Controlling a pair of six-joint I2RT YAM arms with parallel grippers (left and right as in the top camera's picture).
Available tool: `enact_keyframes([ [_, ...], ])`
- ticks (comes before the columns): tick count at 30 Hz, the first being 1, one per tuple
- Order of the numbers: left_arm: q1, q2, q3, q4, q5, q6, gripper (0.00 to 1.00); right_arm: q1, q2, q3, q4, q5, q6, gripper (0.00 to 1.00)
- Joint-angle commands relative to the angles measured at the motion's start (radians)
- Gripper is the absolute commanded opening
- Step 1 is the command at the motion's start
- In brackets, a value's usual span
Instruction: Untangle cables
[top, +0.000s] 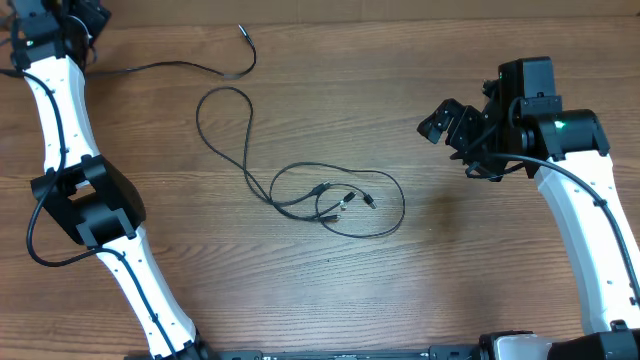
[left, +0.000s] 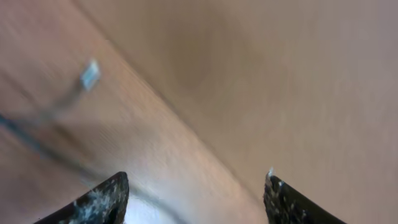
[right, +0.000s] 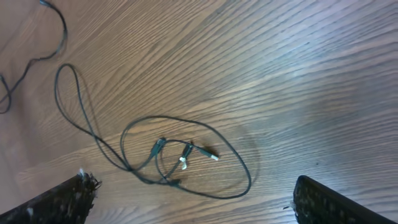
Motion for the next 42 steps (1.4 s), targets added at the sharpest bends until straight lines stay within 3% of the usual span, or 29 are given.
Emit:
enact_keyframes([
  [1, -0.017, 0.018, -0.003, -0.132, 0.266, 0.020, 0.74, 0.004, -0.005, 0.008, 0.006, 0.054, -0.008, 1.00],
  [3, -0.042, 0.018, -0.003, -0.234, 0.302, 0.037, 0.75, 0.004, -0.005, 0.008, 0.002, 0.054, -0.008, 1.00],
  [4, -0.074, 0.018, -0.003, -0.325, 0.319, 0.108, 1.00, 0.004, -0.005, 0.008, 0.003, 0.054, -0.008, 1.00],
  [9, -0.171, -0.006, 0.005, -0.491, 0.315, 0.301, 1.00, 0.004, -0.005, 0.008, 0.002, 0.054, -0.008, 1.00],
  [14, -0.204, -0.120, 0.024, -0.713, 0.238, 0.268, 1.00, 0.004, -0.005, 0.008, 0.002, 0.054, -0.008, 1.00],
  [18, -0.227, -0.166, 0.024, -0.813, 0.225, 0.303, 0.99, 0.004, -0.005, 0.008, 0.003, 0.054, -0.008, 1.00],
  [21, -0.256, -0.161, -0.008, -0.883, 0.126, 0.309, 1.00, 0.004, -0.005, 0.008, 0.024, 0.054, -0.003, 1.00],
  [29, -0.388, -0.158, -0.151, -0.616, -0.026, 0.305, 0.88, 0.004, -0.005, 0.008, 0.093, 0.054, -0.001, 1.00],
  [34, -0.458, -0.156, -0.246, -0.484, -0.213, 0.162, 0.86, 0.004, -0.005, 0.008, 0.093, 0.054, -0.001, 1.00],
  [38, -0.495, -0.156, -0.332, -0.378, -0.230, 0.160, 0.80, 0.004, -0.005, 0.008, 0.093, 0.054, -0.001, 1.00],
  [42, -0.510, -0.150, -0.423, -0.296, -0.351, 0.142, 0.76, 0.004, -0.005, 0.008, 0.093, 0.054, -0.001, 1.00],
])
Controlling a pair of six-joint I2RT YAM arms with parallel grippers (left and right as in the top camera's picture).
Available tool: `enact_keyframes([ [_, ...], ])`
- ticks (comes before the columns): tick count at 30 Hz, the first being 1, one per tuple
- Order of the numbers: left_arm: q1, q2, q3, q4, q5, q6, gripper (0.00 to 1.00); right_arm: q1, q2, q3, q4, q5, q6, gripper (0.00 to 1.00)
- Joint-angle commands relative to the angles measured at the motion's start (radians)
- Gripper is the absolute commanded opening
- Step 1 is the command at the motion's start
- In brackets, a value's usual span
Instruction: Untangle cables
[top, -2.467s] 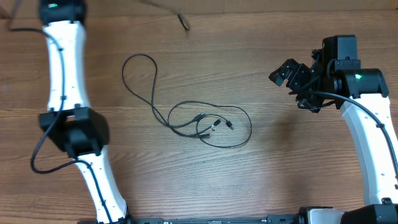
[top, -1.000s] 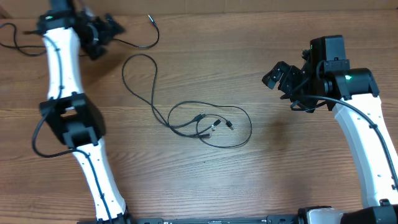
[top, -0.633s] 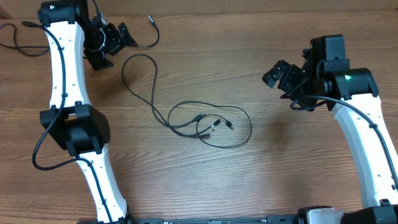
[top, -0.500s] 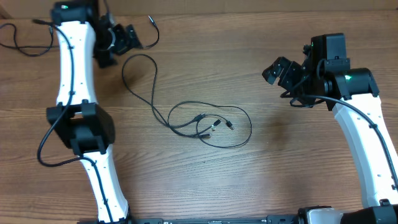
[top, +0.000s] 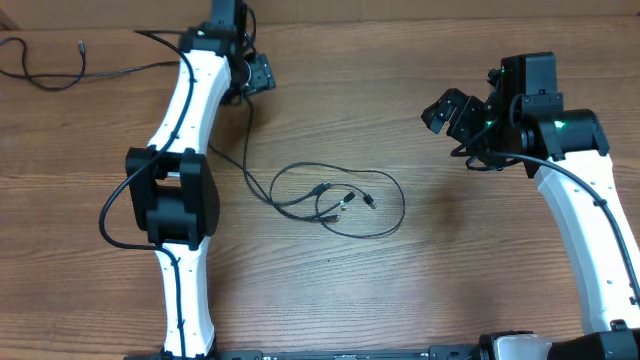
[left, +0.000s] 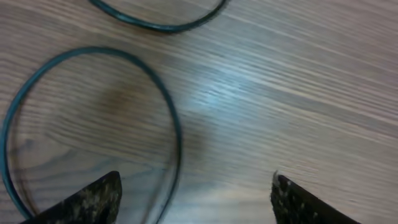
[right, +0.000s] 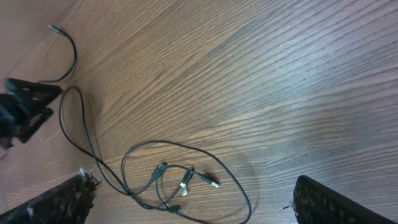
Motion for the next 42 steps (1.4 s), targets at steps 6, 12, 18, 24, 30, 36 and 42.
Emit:
enact_keyframes([
  [6, -0.006, 0.011, -0.115, 0.137, -0.140, -0.032, 0.71, 0.004, -0.005, 0.008, 0.006, 0.010, 0.000, 1.00],
  [12, -0.026, 0.011, -0.159, 0.205, -0.142, -0.031, 0.69, 0.004, -0.005, 0.008, 0.006, 0.010, -0.001, 1.00],
  [18, -0.027, 0.011, -0.235, 0.261, -0.146, -0.032, 0.72, 0.004, -0.005, 0.008, 0.006, 0.010, 0.000, 1.00],
  [24, -0.027, 0.011, -0.261, 0.303, -0.146, -0.027, 0.53, 0.004, -0.005, 0.008, 0.006, 0.010, 0.000, 1.00],
  [30, -0.027, 0.011, -0.277, 0.299, -0.146, -0.023, 0.41, 0.004, -0.005, 0.008, 0.006, 0.010, -0.001, 1.00],
  [36, -0.027, 0.011, -0.306, 0.299, -0.146, -0.024, 0.39, 0.004, -0.005, 0.008, 0.006, 0.010, -0.001, 1.00],
  [42, -0.026, 0.008, -0.294, 0.306, -0.146, -0.024, 0.04, 0.004, -0.005, 0.008, 0.006, 0.010, 0.000, 1.00],
])
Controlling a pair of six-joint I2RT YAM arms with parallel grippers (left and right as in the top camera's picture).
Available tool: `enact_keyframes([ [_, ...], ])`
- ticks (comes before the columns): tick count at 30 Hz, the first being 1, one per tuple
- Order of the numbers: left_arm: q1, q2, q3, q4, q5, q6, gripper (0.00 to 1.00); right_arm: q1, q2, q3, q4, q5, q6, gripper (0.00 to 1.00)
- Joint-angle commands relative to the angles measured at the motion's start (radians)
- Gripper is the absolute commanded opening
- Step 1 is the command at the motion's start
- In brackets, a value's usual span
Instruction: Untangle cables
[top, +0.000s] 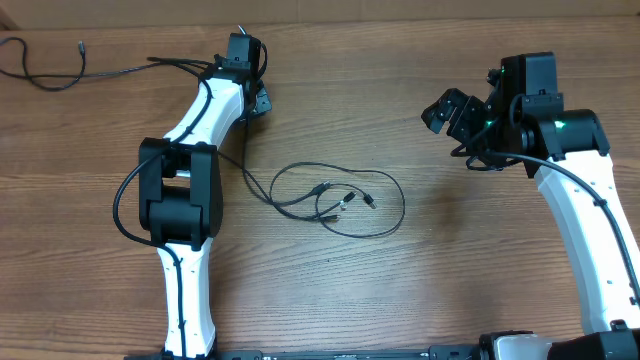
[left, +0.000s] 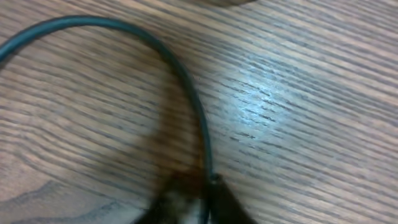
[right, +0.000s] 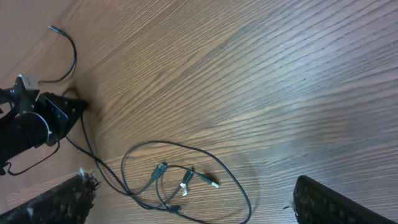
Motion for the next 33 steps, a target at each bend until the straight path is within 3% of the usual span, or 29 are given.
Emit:
enact_keyframes([
  [1, -0.001, 0.003, -0.001, -0.001, 0.002, 0.003, 0.04, 0.004, -0.005, 0.008, 0.006, 0.010, -0.001, 1.00],
  [12, -0.001, -0.331, 0.244, -0.151, 0.024, -0.016, 0.04, 0.004, -0.005, 0.008, 0.006, 0.010, 0.000, 1.00],
  [17, 0.005, -0.541, 0.245, -0.093, 0.002, 0.000, 0.04, 0.004, -0.005, 0.008, 0.006, 0.010, -0.001, 1.00],
  [22, 0.003, -0.691, 0.245, 0.060, 0.027, 0.025, 0.04, 0.004, -0.005, 0.008, 0.006, 0.010, -0.001, 1.00],
  [28, 0.003, -0.800, 0.245, 0.179, 0.196, 0.014, 0.04, 0.004, -0.005, 0.008, 0.006, 0.010, -0.001, 1.00],
  [33, 0.003, -0.837, 0.245, 0.221, 0.325, -0.064, 0.04, 0.004, -0.005, 0.008, 0.006, 0.010, -0.001, 1.00],
])
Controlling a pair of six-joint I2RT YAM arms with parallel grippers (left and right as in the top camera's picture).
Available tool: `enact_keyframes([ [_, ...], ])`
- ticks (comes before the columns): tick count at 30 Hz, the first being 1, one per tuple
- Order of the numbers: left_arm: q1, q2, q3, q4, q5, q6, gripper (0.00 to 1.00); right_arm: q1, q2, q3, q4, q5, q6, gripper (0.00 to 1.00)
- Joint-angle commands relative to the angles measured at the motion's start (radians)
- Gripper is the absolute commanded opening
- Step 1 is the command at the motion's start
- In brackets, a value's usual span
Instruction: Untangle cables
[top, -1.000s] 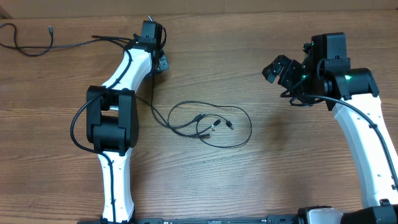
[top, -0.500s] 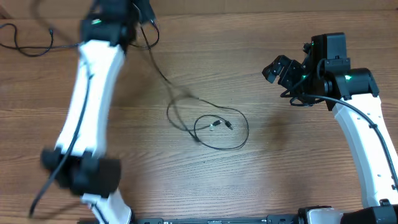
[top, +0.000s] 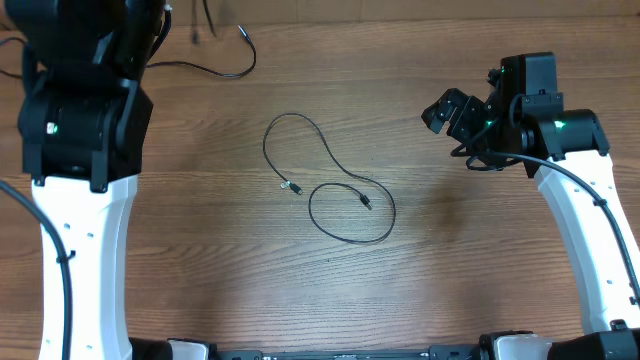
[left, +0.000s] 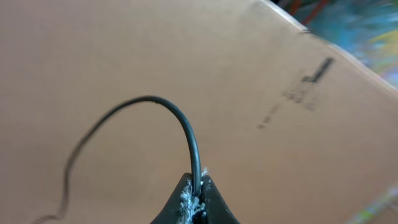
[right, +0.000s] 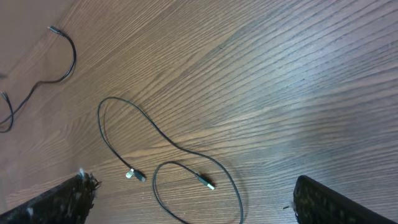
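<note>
One black cable (top: 328, 150) lies in the middle of the table, curled into a loop, with both plugs free; the right wrist view also shows this cable (right: 163, 139). My left gripper (left: 196, 186) is shut on a second black cable (left: 191, 137), held high off the table against a brown background. In the overhead view the raised left arm (top: 85, 100) fills the left side and its gripper is out of sight. At the right, my right gripper (top: 447, 112) hovers above the table and stands open (right: 191, 186) with nothing in it.
Another black cable (top: 247, 62) lies along the far edge at the upper left, and its hooked end (right: 69, 65) shows in the right wrist view. The wooden table (top: 480, 260) extends bare to the right and the front.
My left gripper was shut on a cable loop at table level. It is now raised high with that cable. The two-cable tangle in the middle is now a single cable. The right arm is unchanged.
My left gripper stood open at the far left corner while two cables lay tangled in the middle. Then it was open over the tangle's long loop, then shut on that loop. Now it holds that cable aloft and one cable lies alone.
</note>
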Motion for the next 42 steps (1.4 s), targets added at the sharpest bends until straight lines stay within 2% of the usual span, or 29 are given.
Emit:
enact_keyframes([
  [1, 0.003, -0.027, 0.003, 0.019, 0.142, -0.064, 0.04, 0.004, -0.005, 0.008, 0.006, 0.007, -0.001, 1.00],
  [3, 0.004, -0.027, 0.003, -0.001, 0.126, -0.073, 0.04, 0.004, -0.005, 0.008, 0.006, 0.007, -0.001, 1.00],
  [7, 0.006, -0.026, 0.003, -0.142, -0.126, -0.078, 0.04, 0.004, -0.005, 0.008, 0.006, 0.007, -0.001, 1.00],
  [12, 0.018, -0.018, 0.003, -0.254, -0.298, -0.218, 0.04, 0.004, -0.005, 0.008, 0.006, 0.007, -0.001, 1.00],
  [16, 0.079, 0.004, 0.003, -0.314, -0.296, -0.339, 0.04, 0.004, -0.005, 0.008, 0.006, 0.007, -0.001, 1.00],
  [26, 0.287, 0.148, 0.003, -0.407, -0.296, -0.350, 0.04, 0.004, -0.005, 0.008, 0.006, 0.007, -0.001, 1.00],
  [32, 0.435, 0.293, 0.003, -0.497, -0.309, -0.481, 0.04, 0.004, -0.005, 0.008, 0.006, 0.007, -0.001, 1.00],
  [38, 0.544, 0.395, 0.003, -0.480, -0.311, -0.477, 0.04, 0.004, -0.005, 0.008, 0.006, 0.007, 0.000, 1.00],
  [42, 0.608, 0.466, 0.003, -0.436, -0.309, -0.377, 0.04, 0.004, -0.005, 0.008, 0.006, 0.007, -0.001, 1.00],
])
